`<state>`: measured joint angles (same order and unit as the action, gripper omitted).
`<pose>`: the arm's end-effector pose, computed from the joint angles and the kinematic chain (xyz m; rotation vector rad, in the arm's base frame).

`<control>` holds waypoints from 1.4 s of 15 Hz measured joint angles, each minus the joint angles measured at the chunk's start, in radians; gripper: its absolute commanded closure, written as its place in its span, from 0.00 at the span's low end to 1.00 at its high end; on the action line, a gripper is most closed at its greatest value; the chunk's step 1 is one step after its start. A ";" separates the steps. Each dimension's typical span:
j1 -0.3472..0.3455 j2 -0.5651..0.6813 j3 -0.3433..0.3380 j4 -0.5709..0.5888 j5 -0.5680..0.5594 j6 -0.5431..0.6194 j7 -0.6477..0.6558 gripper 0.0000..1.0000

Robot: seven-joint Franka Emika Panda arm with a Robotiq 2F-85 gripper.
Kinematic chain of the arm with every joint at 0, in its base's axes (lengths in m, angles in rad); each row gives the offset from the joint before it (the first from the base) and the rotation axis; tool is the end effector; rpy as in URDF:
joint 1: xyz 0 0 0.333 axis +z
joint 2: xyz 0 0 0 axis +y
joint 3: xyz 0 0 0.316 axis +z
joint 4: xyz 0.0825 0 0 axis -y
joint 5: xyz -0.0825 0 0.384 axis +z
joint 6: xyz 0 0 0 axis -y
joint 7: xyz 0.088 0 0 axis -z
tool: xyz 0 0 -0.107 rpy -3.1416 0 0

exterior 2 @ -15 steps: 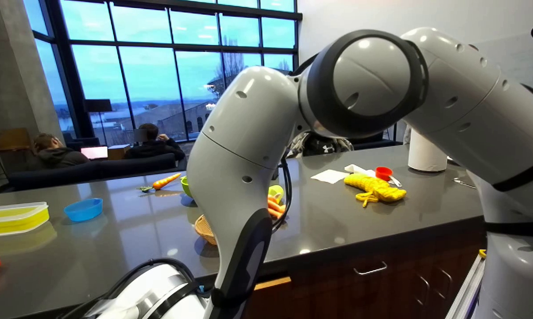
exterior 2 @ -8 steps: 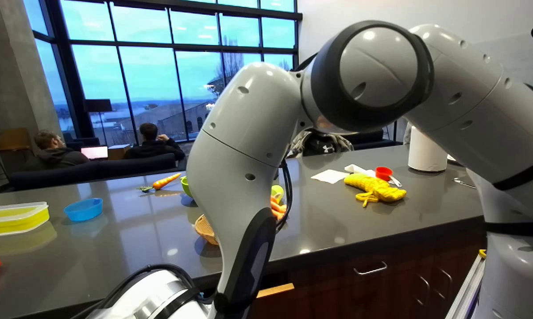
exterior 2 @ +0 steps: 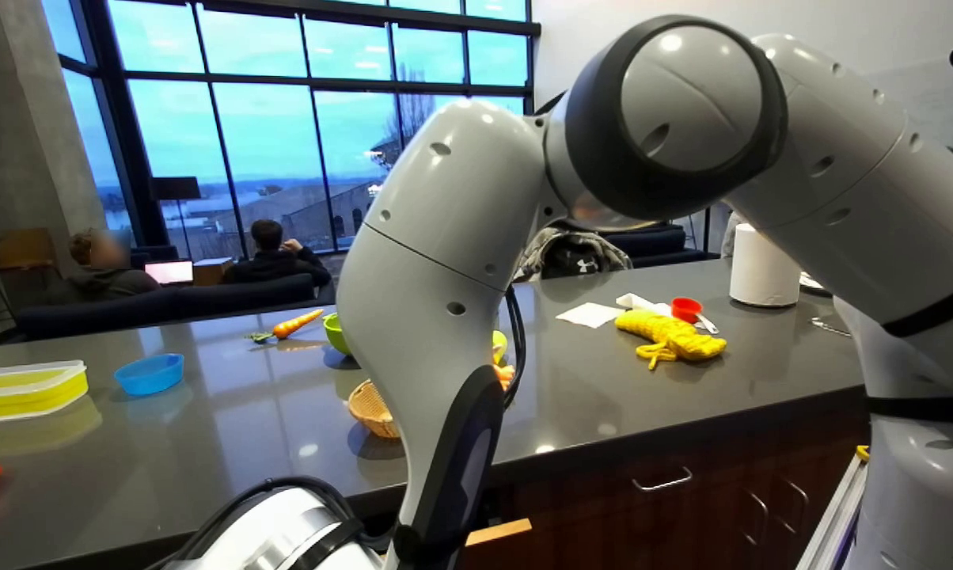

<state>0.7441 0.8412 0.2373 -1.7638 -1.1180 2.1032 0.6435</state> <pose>0.3756 0.4807 0.0768 2.0722 1.2914 0.2356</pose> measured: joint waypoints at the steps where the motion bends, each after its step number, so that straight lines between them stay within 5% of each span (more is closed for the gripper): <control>1: 0.000 -0.004 0.002 -0.006 0.000 0.007 0.000 0.99; 21: 0.005 -0.090 0.008 -0.165 -0.051 0.240 0.047 0.99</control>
<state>0.7487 0.7510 0.2454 -1.9292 -1.1689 2.3429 0.6907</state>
